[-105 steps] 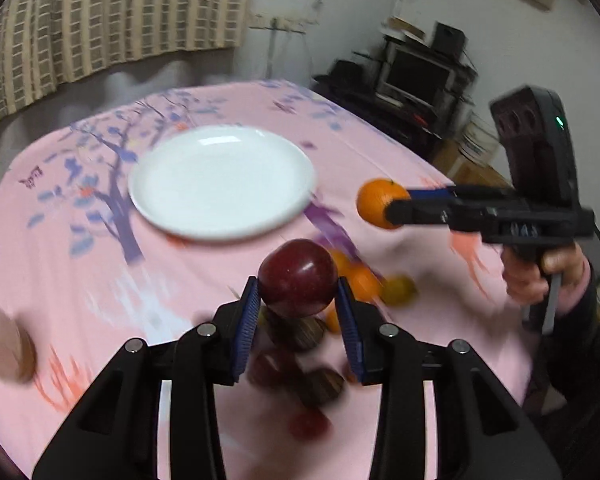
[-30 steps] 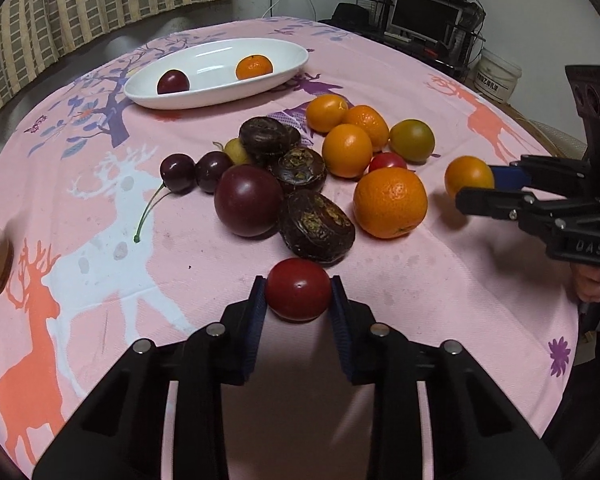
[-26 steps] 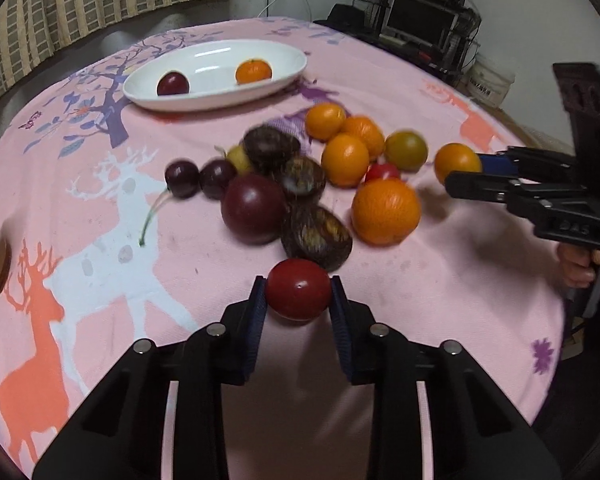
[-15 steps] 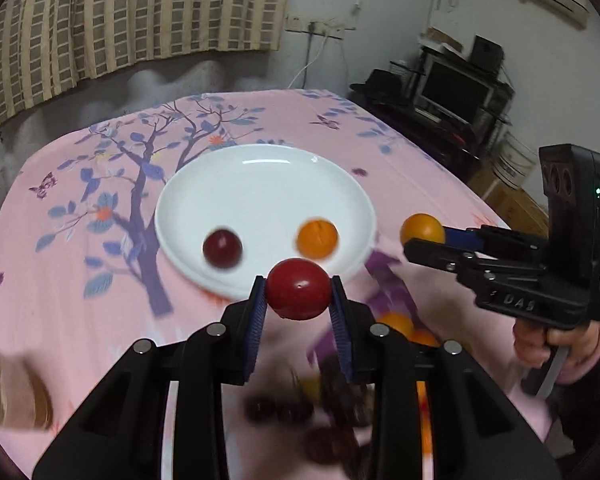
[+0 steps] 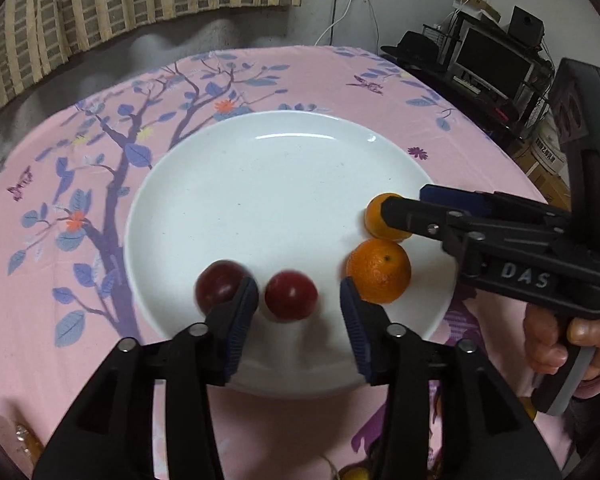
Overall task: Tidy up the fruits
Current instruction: 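Release the tomato onto the white plate while the right tool releases the yellow fruit there, then grasp a brown mangosteen with the left tool while the right tool grasps a green-yellow citrus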
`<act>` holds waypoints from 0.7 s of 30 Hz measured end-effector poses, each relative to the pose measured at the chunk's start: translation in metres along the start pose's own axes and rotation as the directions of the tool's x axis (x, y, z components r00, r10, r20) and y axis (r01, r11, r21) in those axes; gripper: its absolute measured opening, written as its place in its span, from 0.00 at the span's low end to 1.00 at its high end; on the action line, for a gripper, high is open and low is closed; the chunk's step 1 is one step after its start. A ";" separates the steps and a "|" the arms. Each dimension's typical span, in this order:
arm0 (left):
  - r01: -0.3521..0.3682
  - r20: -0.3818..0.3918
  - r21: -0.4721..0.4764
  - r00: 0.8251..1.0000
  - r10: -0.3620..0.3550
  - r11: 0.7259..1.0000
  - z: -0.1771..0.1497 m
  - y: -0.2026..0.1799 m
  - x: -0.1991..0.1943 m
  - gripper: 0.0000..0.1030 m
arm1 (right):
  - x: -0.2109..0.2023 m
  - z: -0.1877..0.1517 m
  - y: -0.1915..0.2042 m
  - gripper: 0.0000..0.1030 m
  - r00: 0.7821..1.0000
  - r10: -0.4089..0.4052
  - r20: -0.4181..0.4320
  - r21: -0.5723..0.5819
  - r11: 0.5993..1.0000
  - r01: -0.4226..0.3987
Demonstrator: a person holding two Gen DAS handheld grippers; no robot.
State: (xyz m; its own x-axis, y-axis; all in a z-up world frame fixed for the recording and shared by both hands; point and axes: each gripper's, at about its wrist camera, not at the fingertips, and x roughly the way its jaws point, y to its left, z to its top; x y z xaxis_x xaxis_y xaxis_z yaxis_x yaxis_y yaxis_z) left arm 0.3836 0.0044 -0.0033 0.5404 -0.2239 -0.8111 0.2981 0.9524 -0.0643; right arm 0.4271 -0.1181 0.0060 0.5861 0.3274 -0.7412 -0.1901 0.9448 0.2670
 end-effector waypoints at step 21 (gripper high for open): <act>0.039 0.132 -0.018 0.991 -0.036 0.999 -0.177 -0.021 -0.120 0.95 | -0.114 -0.170 -0.006 0.67 0.998 0.057 -0.017 0.004 0.998 -0.057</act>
State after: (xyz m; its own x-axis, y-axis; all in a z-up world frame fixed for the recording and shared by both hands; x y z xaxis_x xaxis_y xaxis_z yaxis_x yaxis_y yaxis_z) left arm 0.1729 0.0475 -0.0078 0.6285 -0.2833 -0.7244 0.3046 0.9466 -0.1059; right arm 0.2274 -0.1583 -0.0158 0.5608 0.3810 -0.7351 -0.2204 0.9245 0.3111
